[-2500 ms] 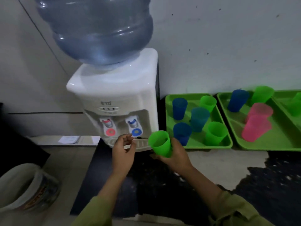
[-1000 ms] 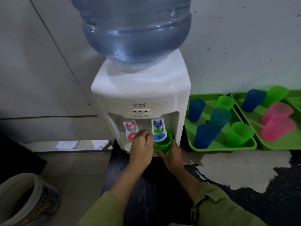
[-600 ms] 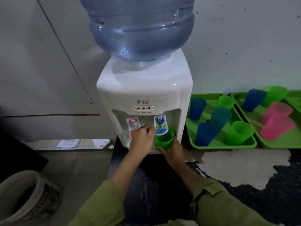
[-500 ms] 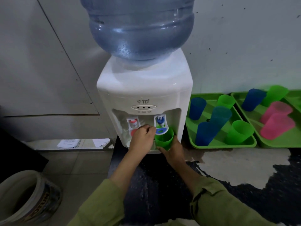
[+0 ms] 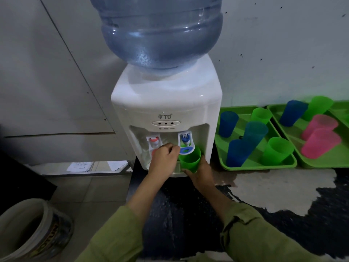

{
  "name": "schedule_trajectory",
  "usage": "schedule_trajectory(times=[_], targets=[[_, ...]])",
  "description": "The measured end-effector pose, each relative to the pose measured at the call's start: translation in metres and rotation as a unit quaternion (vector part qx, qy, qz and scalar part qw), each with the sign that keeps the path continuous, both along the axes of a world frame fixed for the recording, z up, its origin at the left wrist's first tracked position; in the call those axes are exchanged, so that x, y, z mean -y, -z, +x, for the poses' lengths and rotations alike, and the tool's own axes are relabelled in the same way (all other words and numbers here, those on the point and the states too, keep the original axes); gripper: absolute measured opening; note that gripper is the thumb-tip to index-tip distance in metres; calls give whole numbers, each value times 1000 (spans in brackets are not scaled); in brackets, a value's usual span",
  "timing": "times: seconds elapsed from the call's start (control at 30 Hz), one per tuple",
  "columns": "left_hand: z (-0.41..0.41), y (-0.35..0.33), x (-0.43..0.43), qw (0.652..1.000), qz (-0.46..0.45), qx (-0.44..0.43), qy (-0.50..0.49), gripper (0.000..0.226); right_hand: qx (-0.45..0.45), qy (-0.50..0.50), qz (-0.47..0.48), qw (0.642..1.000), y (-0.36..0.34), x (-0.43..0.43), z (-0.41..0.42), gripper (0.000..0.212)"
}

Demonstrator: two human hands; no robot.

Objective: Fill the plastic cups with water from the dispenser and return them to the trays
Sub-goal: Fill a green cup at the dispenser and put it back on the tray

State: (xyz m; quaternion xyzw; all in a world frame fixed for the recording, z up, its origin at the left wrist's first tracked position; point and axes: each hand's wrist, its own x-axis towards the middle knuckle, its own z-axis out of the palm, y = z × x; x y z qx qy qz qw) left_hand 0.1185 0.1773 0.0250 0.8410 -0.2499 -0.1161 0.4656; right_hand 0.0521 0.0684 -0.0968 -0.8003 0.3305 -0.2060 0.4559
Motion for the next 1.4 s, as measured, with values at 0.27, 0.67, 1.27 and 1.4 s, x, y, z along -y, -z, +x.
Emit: schedule_trajectory(times=[0.27,0.67,1.27,1.4], targets=[[1,0,-1,1000,9,9,9,31,-4,-5,1,1000,-1,1,-1,77],[-1,-1,-1,1000,8,8,6,30,2,-8,-9,1000,-1,0,-3,75],[0,1,-2,1000,6,14,9,31,12,4,-8,1000,1,-3,-6,76],[-1,1,-1,1000,13,15,13,30,8,8,-9,1000,1,-3,-6,74]])
